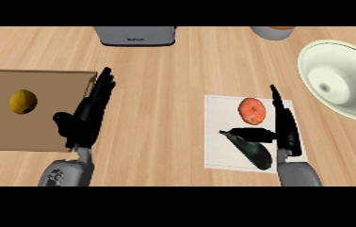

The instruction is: Pick the squash from the placemat and place it in the bowl

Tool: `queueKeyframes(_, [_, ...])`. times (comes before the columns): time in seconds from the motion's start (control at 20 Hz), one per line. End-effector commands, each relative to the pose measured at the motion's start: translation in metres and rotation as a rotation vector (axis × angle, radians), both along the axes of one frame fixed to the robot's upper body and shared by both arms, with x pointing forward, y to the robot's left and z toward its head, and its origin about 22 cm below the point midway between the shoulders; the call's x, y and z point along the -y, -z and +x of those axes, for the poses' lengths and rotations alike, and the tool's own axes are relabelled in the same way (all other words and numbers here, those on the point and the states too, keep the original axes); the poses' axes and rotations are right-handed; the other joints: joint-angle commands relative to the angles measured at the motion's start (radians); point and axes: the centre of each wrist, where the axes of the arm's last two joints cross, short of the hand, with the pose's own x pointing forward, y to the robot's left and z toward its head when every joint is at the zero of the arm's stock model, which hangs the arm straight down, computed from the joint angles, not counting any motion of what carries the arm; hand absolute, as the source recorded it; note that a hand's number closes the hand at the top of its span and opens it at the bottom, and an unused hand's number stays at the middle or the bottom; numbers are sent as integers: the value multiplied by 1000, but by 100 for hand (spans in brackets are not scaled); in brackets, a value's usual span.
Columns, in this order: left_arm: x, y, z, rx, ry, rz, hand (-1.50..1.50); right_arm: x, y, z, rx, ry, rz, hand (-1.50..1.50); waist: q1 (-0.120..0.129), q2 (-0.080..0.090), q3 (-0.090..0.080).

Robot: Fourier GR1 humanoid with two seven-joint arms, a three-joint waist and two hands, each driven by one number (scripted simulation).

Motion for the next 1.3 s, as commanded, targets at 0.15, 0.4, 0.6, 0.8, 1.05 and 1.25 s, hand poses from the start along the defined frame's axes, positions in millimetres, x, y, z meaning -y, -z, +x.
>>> queueKeyframes(0.15, [-9,5,10,17,-9,3,0,-8,24,10,-84,-6,-75,-150,0,0,0])
queueKeyframes(0.4, [-8,2,8,9,-6,10,0,5,26,21,-60,-98,-78,150,0,0,0])
queueKeyframes(0.6, [10,1,-6,-2,3,8,0,-12,37,22,-39,-230,-192,150,7,0,0])
queueKeyframes(0.8, [3,1,-10,-10,3,6,0,-22,28,30,-21,-262,-162,150,4,0,0])
queueKeyframes(1.05, [5,-9,4,5,2,5,0,-39,50,6,31,-242,-97,150,-1,0,0])
queueKeyframes(1.25, [8,-2,-14,-15,-21,-4,0,-3,14,-13,119,-526,-84,150,-13,-8,0])
